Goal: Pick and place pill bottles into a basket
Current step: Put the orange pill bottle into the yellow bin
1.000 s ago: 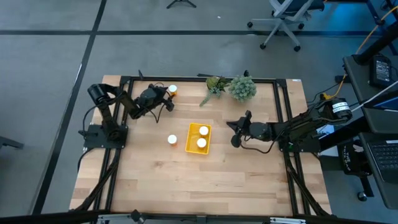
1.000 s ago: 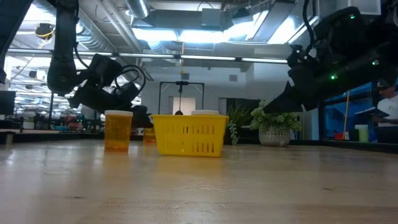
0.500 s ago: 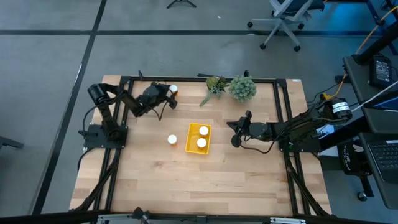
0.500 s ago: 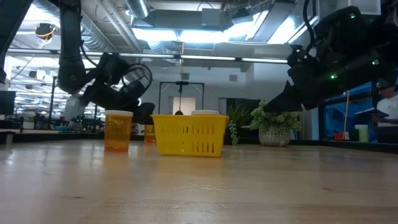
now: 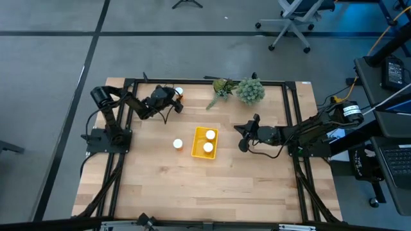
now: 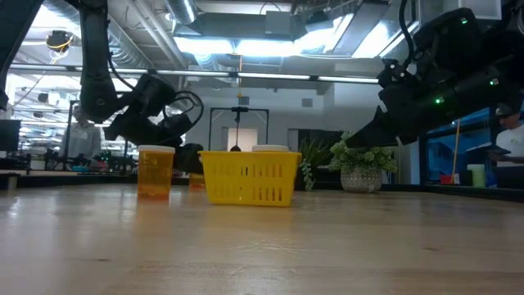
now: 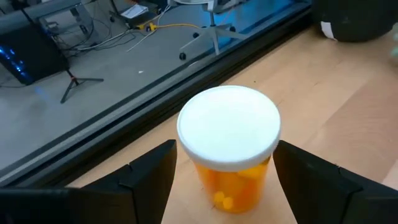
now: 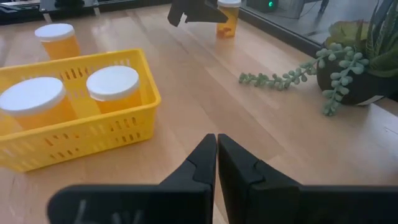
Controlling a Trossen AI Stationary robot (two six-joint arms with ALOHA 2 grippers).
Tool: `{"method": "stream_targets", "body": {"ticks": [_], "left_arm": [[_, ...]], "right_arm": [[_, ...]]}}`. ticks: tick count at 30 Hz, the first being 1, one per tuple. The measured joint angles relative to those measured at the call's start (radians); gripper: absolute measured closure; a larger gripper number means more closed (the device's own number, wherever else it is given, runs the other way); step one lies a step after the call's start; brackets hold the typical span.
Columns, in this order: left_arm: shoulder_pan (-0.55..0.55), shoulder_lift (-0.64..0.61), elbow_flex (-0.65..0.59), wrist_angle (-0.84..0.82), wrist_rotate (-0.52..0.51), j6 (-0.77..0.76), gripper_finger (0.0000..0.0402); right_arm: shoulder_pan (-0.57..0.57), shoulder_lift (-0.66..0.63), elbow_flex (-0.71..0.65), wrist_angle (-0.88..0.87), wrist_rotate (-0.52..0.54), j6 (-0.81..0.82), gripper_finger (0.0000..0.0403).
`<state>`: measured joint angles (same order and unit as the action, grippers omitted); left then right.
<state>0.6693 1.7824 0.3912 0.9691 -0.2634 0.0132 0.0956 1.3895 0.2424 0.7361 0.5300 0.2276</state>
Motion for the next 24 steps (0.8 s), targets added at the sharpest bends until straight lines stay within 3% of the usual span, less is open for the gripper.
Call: {"method": "stream_targets", "body": {"ticks": [9, 15, 24], "left_arm": [[0.000, 0.000, 0.020, 0.000, -0.006, -0.034, 0.0139], [0.000, 0.000, 0.027, -0.008, -0.072, -0.035, 0.0139], [0.000, 0.000, 0.027, -0.031, -0.055, -0.034, 0.0142]], "right_arm": [[0.000, 0.000, 0.000, 0.000, 0.000, 0.000, 0.0382], [0.000, 0.000, 0.000, -0.001, 0.000, 0.000, 0.0382], [0.000, 0.000, 0.000, -0.002, 0.000, 0.000, 0.0382]]}}
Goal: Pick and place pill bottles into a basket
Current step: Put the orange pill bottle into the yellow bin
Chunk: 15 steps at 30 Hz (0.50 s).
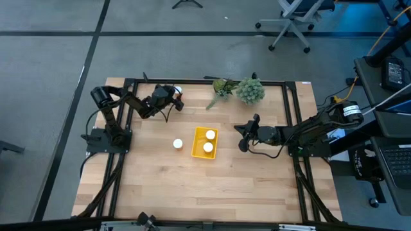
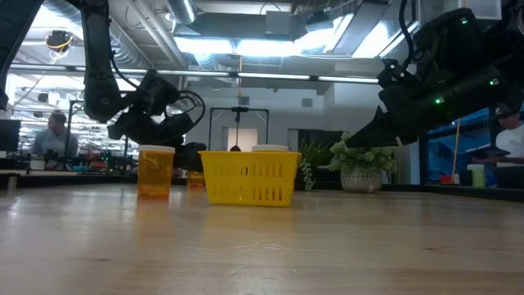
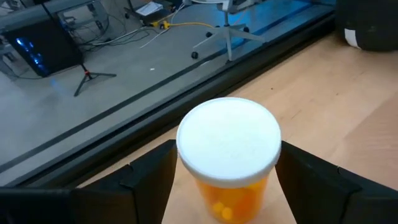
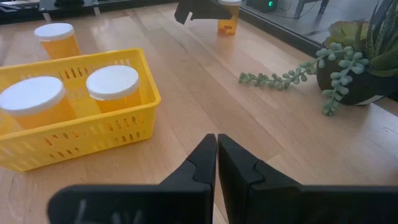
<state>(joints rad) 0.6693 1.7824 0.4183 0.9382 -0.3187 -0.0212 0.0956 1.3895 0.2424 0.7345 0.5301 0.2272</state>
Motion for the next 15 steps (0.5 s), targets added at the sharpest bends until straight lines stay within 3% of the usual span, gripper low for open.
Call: {"method": "stream_targets", "body": {"ticks": [11, 15], "left_arm": [[0.000, 0.000, 0.000, 0.001, 0.018, 0.000, 0.0212], [0.000, 0.000, 0.000, 0.001, 0.030, 0.000, 0.0221]], "right_arm": [[0.000, 0.000, 0.000, -0.002, 0.000, 0.000, 0.0382], [0.000, 0.000, 0.000, -0.008, 0.000, 0.000, 0.0382]]}}
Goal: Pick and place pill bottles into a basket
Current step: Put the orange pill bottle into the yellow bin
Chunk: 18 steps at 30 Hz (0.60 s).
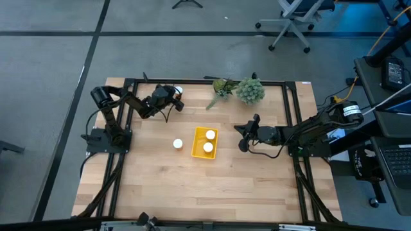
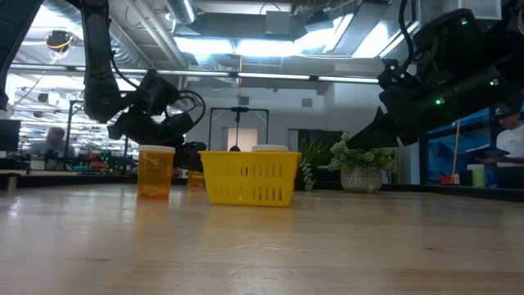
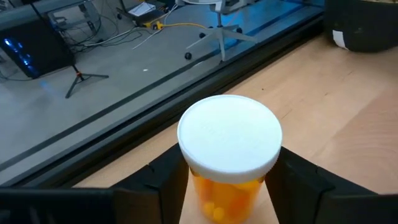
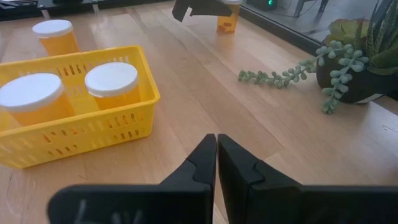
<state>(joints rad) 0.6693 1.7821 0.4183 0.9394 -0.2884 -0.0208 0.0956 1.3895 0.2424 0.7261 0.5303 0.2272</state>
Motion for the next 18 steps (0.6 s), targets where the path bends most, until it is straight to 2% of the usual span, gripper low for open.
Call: {"method": "stream_targets", "body": {"ticks": [18], "left_arm": [[-0.024, -0.010, -0.037, 0.032, 0.066, 0.007, 0.0211]], "right_arm": [[0.000, 0.000, 0.000, -0.073, 0.000, 0.038, 0.0382]]}}
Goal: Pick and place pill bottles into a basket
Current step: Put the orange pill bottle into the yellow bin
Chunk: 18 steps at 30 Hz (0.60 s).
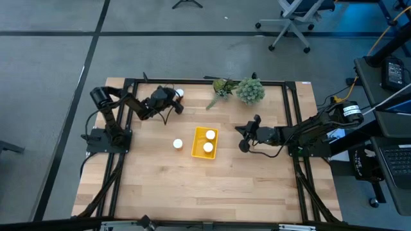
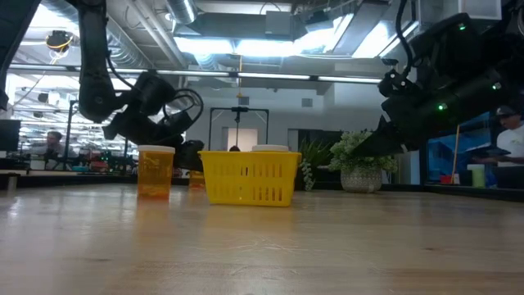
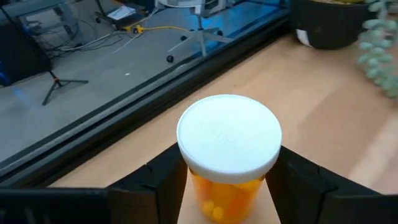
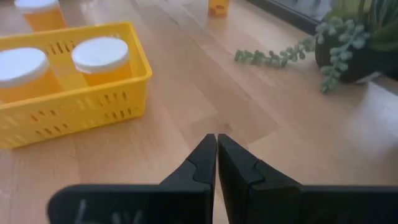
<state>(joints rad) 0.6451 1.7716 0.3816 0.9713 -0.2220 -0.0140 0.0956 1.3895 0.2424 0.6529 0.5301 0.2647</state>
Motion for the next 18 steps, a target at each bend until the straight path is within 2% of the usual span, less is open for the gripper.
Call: {"method": "stream_targets", "body": {"ticks": [8, 11, 18], "left_arm": [[-0.040, -0.105, -0.018, -0.025, 0.015, 0.037, 0.0212], [-0.052, -0.164, -0.018, -0.087, 0.028, 0.039, 0.0211], [-0.101, -0.309, -0.018, -0.261, 0.135, 0.038, 0.0211]], "right_arm": [[0.000, 0.000, 0.000, -0.008, 0.000, 0.019, 0.0382], [0.000, 0.000, 0.000, -0.009, 0.000, 0.021, 0.0382], [0.000, 0.000, 0.000, -0.009, -0.001, 0.022, 0.0382]]}}
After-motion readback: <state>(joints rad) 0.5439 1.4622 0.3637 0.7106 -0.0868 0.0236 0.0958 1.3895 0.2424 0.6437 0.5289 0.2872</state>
